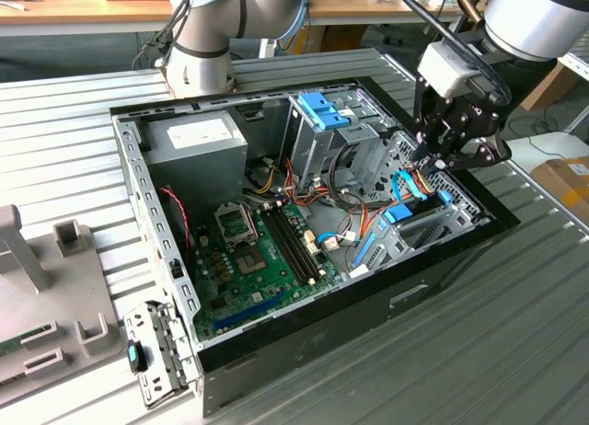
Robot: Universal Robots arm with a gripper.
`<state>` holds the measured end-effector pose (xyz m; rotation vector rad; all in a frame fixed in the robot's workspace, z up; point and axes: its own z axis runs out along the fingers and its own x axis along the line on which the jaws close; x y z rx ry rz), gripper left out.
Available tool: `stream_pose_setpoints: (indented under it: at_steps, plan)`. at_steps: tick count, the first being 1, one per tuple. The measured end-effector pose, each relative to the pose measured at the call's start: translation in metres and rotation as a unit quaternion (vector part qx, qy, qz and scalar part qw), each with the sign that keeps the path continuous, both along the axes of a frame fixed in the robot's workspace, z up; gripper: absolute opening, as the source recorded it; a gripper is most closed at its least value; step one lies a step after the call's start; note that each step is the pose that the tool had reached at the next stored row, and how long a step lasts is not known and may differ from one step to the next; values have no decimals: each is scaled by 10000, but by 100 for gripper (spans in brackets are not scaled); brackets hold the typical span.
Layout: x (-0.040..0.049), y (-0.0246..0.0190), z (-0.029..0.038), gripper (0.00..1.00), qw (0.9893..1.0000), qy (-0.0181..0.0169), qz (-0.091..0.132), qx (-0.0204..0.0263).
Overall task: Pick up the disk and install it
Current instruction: 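Insert the second disk wire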
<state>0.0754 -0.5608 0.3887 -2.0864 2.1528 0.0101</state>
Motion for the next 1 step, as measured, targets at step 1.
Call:
stream_pose_setpoints:
  at_steps: [1]
  plan:
    - [0, 0, 0, 29, 10000, 0, -2, 0]
